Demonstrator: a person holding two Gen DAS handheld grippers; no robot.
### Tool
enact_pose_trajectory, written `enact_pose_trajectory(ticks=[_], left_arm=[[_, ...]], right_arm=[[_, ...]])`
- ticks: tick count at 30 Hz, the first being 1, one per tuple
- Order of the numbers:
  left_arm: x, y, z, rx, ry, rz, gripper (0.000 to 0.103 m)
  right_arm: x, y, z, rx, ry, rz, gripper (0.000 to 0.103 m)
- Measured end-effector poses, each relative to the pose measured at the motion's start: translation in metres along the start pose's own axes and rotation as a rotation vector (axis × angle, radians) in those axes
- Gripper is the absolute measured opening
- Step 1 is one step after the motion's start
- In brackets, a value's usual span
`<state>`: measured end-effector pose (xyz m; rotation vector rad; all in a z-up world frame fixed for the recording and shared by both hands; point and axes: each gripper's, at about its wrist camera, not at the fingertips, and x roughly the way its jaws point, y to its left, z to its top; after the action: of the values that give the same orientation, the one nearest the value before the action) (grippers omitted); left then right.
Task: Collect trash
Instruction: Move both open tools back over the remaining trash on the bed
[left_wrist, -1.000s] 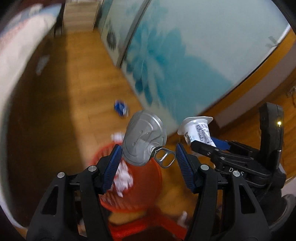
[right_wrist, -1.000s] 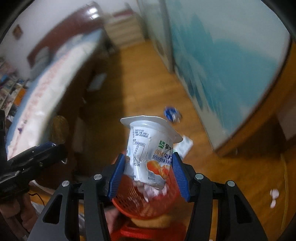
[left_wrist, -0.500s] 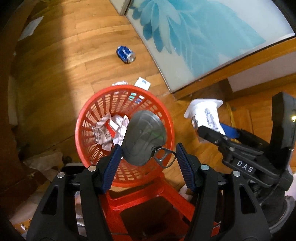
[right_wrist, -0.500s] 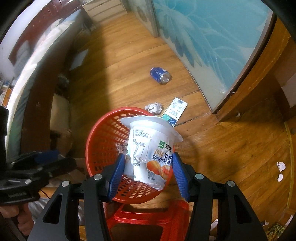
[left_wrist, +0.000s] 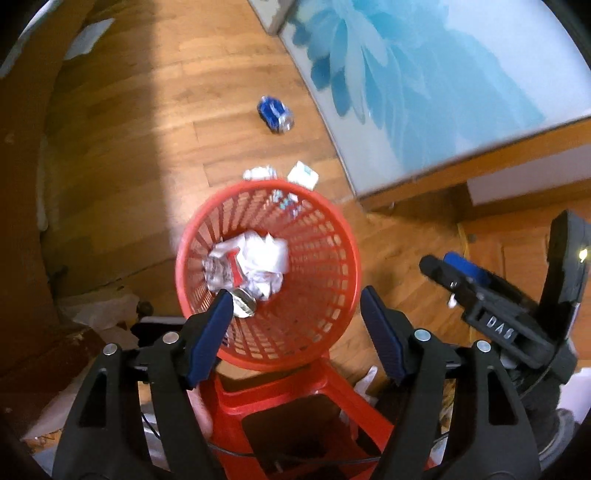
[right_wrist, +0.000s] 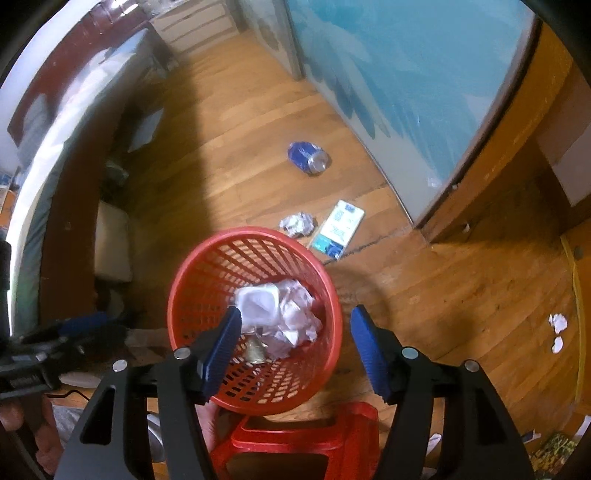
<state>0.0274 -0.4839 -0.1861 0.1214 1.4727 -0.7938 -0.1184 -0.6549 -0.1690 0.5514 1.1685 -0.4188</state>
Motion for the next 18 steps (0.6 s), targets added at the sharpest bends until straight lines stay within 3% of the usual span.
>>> enact_pose_trajectory(ticks=[5, 10, 14, 18], left_arm=[[-0.066, 0.018, 0.006, -0.009, -0.168, 0.001, 0.071], [-0.181, 0.062, -0.002, -0.051, -0.476, 0.027, 0.071], [-0.279, 0.112, -0.039, -0.107, -0.744, 0.118, 0.075], [-0.343, 0.16, -0.081, -0.172, -0.885, 0.241, 0.078]], right_arm=[[-0.034, 0.043, 0.017, -0.092, -0.131, 0.06, 0.064], [-0.081, 0.119, 0.036, -0.217, -0.303, 0.183, 0.074], [-0.115, 0.199, 0.052, -0.322, -0.4, 0.307, 0.08], [-0.136, 0.284, 0.058, -0.419, -0.446, 0.402, 0.08]])
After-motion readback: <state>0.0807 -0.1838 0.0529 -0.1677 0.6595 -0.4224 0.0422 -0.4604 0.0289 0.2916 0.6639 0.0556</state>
